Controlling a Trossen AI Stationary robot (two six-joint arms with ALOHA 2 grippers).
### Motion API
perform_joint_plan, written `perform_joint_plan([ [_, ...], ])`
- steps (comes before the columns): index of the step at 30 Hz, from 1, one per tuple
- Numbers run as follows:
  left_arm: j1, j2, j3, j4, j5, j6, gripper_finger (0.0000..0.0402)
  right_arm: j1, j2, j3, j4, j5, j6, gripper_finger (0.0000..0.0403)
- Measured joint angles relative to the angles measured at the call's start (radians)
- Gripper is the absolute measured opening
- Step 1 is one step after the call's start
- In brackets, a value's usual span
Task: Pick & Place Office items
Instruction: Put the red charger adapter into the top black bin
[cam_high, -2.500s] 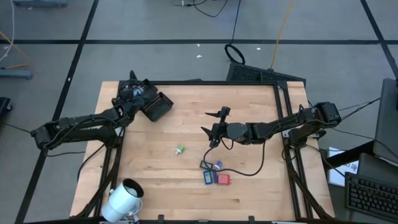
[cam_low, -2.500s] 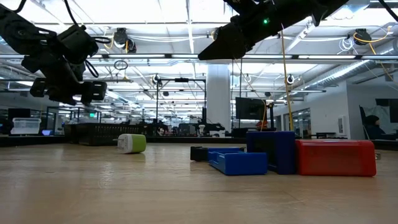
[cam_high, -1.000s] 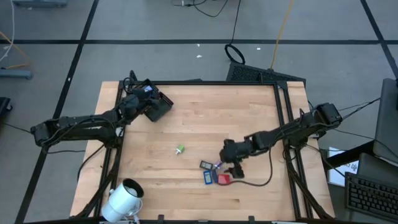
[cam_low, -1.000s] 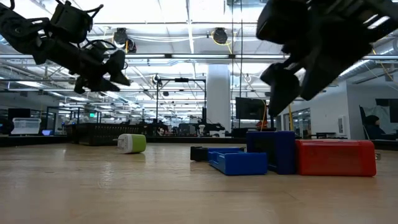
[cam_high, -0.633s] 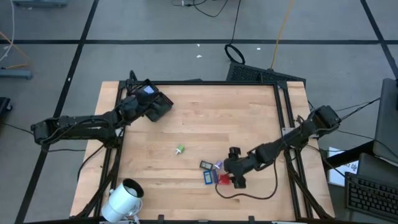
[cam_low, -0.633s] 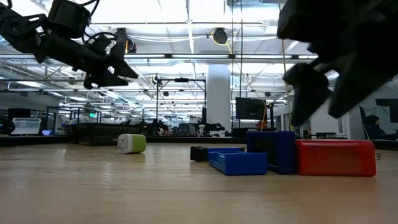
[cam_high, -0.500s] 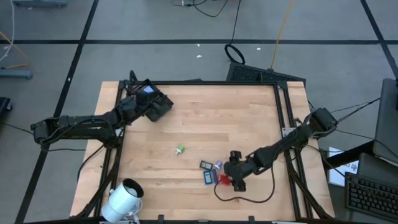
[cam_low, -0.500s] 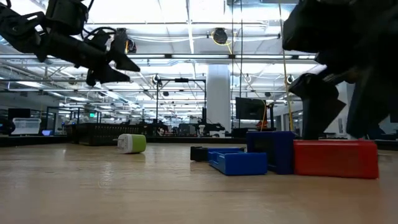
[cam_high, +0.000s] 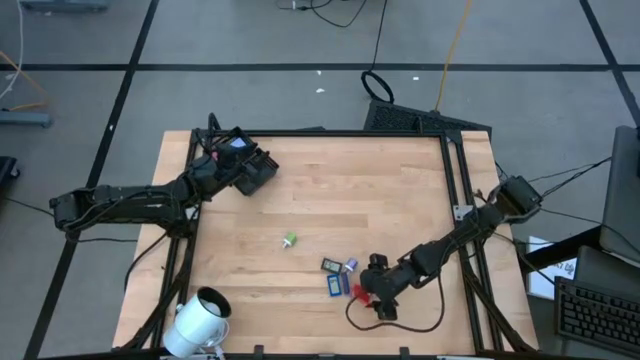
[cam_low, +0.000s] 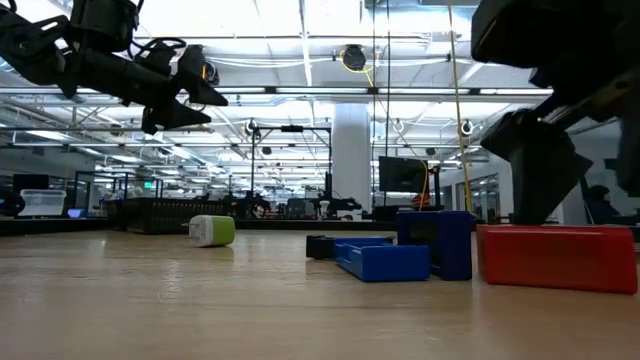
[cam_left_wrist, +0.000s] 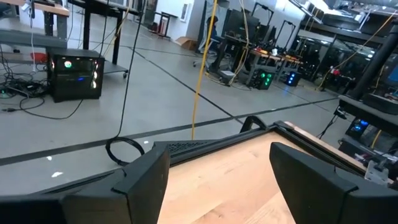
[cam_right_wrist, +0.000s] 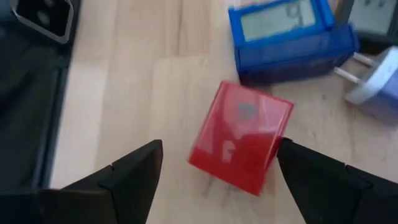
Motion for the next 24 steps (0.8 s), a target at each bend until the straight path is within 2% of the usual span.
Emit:
perform_joint_plan([
  [5,0.000,0.000,0.000,0.003,-0.008,-0.017,0.0282,0.000,0.047,0.000,0.019,0.111,0.008,0.0306],
  [12,-0.006,0.000,0.000,-0.002,-0.018,-0.085,0.0271,-0.001,0.155,0.004,0.029,0.177,-0.021,0.0306],
  [19,-0.045,0.000,0.000,-0.011,0.010,-0.080,0.0256,-0.009,0.134,0.001,-0.010,0.333,-0.060,0.0304],
  [24,-0.083,0.000,0.000,-0.055,0.011,-0.073,0.0254,-0.028,0.109,-0.001,-0.068,0.368,-0.094,0.0288],
])
